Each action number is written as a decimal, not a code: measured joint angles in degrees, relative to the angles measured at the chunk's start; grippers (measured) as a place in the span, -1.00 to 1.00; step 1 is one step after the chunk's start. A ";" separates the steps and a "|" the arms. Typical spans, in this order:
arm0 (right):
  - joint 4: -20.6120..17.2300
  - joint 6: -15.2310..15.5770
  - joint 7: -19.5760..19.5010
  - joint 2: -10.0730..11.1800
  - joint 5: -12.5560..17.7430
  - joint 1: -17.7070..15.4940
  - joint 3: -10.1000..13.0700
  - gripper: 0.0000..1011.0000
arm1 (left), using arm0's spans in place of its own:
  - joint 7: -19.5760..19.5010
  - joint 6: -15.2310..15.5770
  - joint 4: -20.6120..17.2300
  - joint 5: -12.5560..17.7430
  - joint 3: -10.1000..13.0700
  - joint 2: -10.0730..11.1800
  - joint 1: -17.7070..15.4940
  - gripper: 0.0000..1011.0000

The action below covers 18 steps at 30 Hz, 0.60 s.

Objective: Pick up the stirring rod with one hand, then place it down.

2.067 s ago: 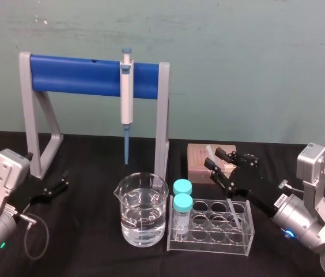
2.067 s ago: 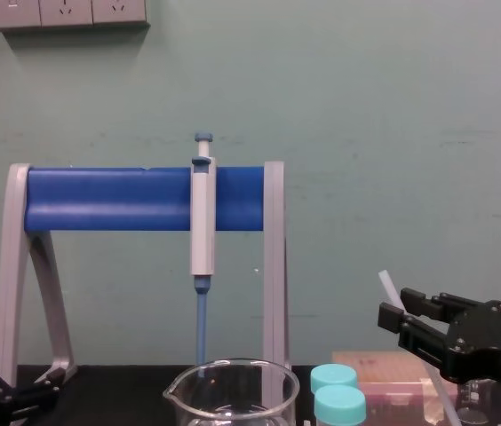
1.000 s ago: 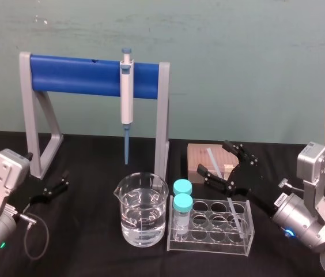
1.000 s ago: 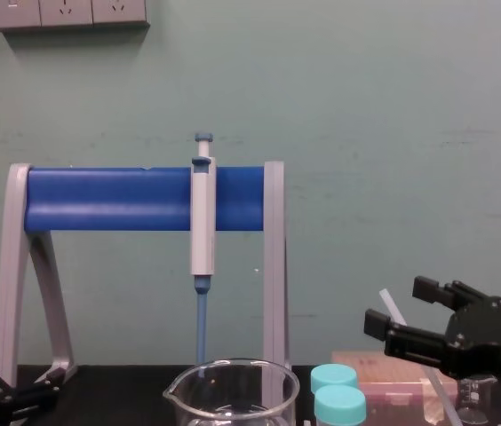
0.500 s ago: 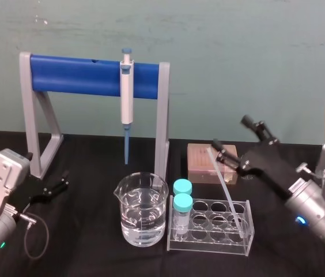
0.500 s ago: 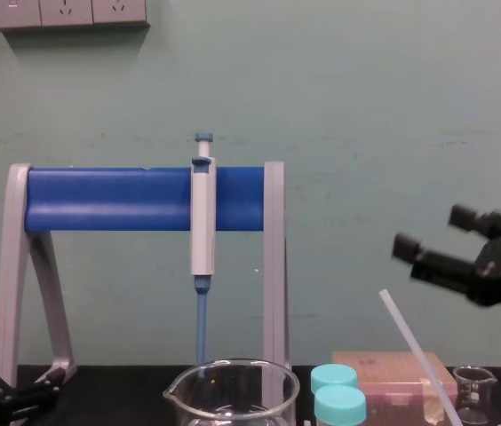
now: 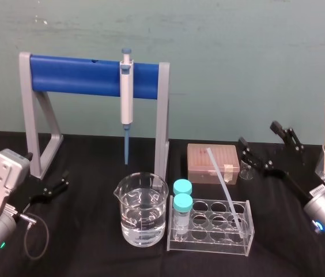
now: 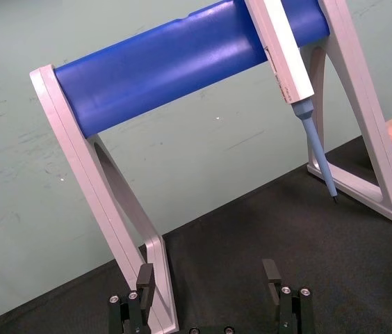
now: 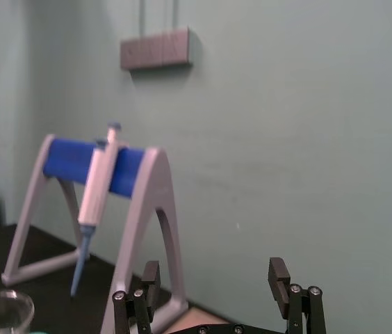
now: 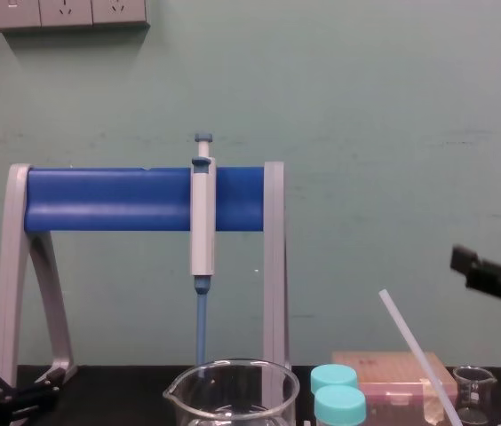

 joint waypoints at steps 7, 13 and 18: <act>0.24 5.51 -0.75 1.22 -1.08 -1.06 0.00 0.98 | 0.00 0.00 0.00 0.00 0.00 0.00 0.00 0.98; 0.90 8.79 -1.36 1.73 -2.08 -1.00 -0.48 0.98 | 0.00 0.00 0.00 0.00 0.00 0.00 0.00 0.98; 1.53 10.13 -1.32 1.73 -2.11 -0.65 -0.70 0.98 | 0.00 0.00 0.00 0.00 0.00 0.00 0.00 0.98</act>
